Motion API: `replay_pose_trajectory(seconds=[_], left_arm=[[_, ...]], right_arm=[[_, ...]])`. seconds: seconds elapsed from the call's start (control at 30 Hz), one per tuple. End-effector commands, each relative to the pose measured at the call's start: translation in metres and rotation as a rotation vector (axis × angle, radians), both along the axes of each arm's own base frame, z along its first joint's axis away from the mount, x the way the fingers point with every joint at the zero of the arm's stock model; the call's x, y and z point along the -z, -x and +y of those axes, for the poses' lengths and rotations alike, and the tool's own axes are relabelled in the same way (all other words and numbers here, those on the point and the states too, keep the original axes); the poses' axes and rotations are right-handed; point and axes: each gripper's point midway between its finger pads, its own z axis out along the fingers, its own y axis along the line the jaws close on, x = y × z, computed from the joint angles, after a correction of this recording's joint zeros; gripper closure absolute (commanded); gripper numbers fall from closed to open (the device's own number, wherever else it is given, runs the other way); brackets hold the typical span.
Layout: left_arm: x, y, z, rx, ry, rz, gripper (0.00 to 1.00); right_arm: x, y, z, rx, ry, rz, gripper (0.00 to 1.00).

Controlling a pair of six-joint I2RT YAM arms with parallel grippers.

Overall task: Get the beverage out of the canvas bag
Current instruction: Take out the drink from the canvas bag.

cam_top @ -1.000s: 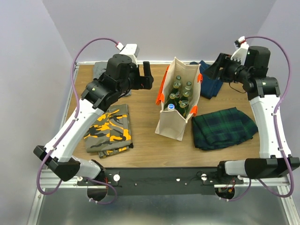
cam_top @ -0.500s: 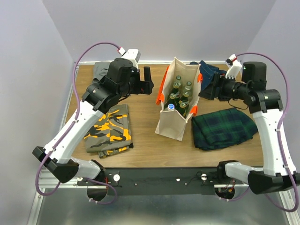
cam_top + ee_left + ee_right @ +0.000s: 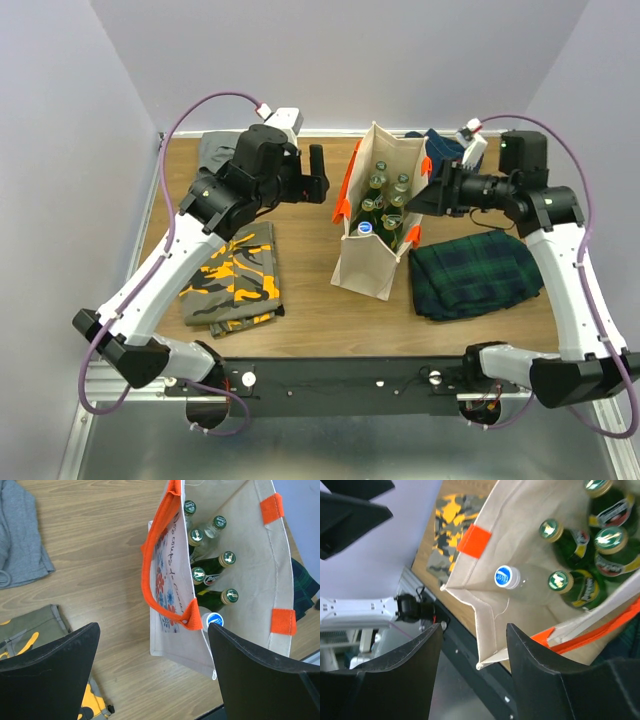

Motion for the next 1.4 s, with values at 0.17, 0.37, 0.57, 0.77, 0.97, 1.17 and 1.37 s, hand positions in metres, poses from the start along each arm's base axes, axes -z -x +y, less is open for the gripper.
replay_pose_trajectory(seconds=[0.17,0.37,0.57,0.77,0.97,1.17,1.37], left_arm=[[0.007,-0.003,-0.008,0.005,-0.043,0.025,0.01],[0.014,-0.008,0.012,-0.079,-0.134,0.021,0.01],[0.013,-0.005,0.011,-0.068,-0.118,0.018,0.01],[0.009,-0.005,0.01,-0.058,-0.117,0.004,0.01],[0.005,-0.004,0.007,-0.037,-0.111,0.002,0.01],[-0.005,-0.001,-0.004,0.023,-0.086,-0.009,0.01],[-0.019,0.004,-0.026,0.124,-0.084,-0.023,0.01]], right_arm=[[0.049,-0.009,0.03,0.013,0.178,0.025,0.37],[0.069,-0.022,0.024,0.112,0.329,0.006,0.36],[0.102,-0.016,0.038,0.098,0.44,0.041,0.36],[0.104,-0.01,0.047,0.084,0.486,0.02,0.36],[0.091,0.007,0.046,0.06,0.485,-0.002,0.34],[0.092,0.026,0.043,0.03,0.5,0.021,0.33],[0.1,0.04,0.042,0.001,0.511,0.053,0.32]])
